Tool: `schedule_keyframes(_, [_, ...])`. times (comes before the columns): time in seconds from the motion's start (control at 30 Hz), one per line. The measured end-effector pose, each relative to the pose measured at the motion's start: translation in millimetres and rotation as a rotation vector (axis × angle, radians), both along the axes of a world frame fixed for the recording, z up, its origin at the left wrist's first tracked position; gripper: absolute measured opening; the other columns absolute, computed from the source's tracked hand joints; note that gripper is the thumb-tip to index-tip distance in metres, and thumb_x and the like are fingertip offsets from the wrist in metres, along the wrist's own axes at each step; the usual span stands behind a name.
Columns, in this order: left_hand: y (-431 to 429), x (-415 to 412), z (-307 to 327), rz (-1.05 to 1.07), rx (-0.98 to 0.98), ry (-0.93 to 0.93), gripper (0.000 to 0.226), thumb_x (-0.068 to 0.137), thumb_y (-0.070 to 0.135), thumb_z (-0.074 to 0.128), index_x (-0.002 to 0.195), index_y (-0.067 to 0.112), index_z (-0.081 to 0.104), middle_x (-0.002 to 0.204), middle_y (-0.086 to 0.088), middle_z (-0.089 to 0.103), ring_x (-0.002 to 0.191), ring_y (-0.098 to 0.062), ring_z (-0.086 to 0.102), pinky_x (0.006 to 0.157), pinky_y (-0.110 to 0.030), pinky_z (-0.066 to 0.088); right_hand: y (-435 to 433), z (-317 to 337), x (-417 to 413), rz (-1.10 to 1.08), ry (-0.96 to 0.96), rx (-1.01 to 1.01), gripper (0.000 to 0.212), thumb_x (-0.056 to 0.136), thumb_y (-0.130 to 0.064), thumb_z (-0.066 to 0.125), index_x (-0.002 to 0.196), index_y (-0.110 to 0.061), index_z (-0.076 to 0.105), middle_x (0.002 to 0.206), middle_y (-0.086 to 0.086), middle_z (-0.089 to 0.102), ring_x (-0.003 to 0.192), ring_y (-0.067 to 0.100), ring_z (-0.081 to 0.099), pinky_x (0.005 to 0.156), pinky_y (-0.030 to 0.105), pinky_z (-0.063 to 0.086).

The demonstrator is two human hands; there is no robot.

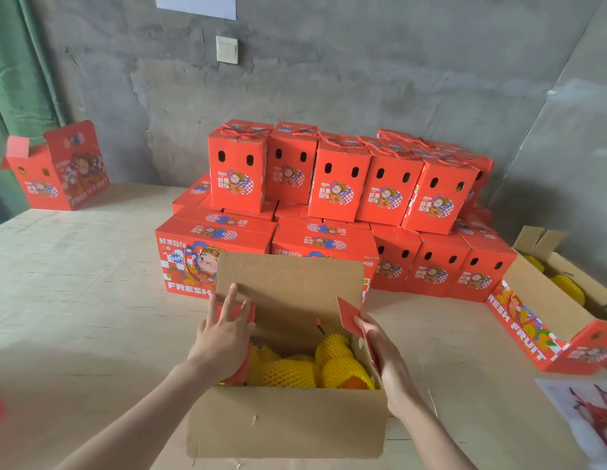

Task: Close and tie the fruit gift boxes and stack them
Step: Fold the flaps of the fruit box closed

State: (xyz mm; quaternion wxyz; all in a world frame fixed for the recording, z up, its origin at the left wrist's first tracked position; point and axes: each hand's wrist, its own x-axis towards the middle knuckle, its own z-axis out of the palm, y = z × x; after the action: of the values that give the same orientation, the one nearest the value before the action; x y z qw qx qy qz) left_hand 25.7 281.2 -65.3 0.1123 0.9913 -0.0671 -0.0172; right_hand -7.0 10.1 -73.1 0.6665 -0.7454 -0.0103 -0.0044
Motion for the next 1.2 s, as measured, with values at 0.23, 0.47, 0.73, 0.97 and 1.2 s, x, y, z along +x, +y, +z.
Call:
schedule_keyframes(0.23, [-7,-6,-4,-0.039,0.273,-0.047,0.057,0.101,0.021,0.034,0.151,0.017,0.007,0.154,-0.016,-0.026,0.142,-0.044,-0.015,0.113,-0.049,0.022,-2,-2,-2,0.012,-0.170,-0.412,0.032,0.097,-0.005,0.050,0.127,-0.014,0.054,0.147,0.000,0.035,0.135,0.012,0.035,0.105,0.024,0.038])
schedule_keyframes(0.47, [0,-2,-9,-0.069,0.176,-0.066,0.053,0.102,0.021,0.036,0.150,0.024,0.015,0.157,-0.008,-0.019,0.144,-0.035,-0.014,0.115,-0.049,0.015,-9,-6,16,0.094,-0.345,-0.870,0.022,0.093,-0.011,0.059,0.112,-0.004,0.068,0.133,0.004,0.053,0.137,0.022,0.030,0.113,0.022,0.016])
schedule_keyframes(0.73, [21,4,-3,-0.085,-0.286,-0.126,0.035,0.099,0.013,0.044,0.133,0.009,0.051,0.152,-0.003,0.027,0.143,-0.019,0.017,0.113,-0.032,0.018,-22,8,9,0.188,-0.273,-0.760,0.008,0.086,-0.013,0.069,0.081,-0.017,0.074,0.138,-0.007,0.048,0.138,0.004,0.028,0.110,0.018,0.024])
schedule_keyframes(0.97, [45,-6,-2,-0.178,-0.508,0.001,0.036,0.097,0.005,0.047,0.133,0.007,0.053,0.136,-0.008,0.033,0.117,-0.016,0.037,0.094,-0.021,0.035,-54,24,-3,0.574,-0.001,-0.847,0.083,0.081,0.019,0.033,0.135,-0.044,0.039,0.149,-0.032,0.009,0.135,-0.021,-0.004,0.117,0.018,0.002])
schedule_keyframes(1.2, [46,-5,-8,-0.092,-0.591,-0.133,0.030,0.084,0.005,0.068,0.115,0.008,0.068,0.125,0.002,0.051,0.109,-0.014,0.051,0.085,-0.009,0.041,-65,37,7,0.790,0.010,-1.050,0.096,0.076,-0.022,0.076,0.141,-0.058,0.015,0.148,-0.040,-0.015,0.134,-0.018,-0.020,0.114,0.024,0.003])
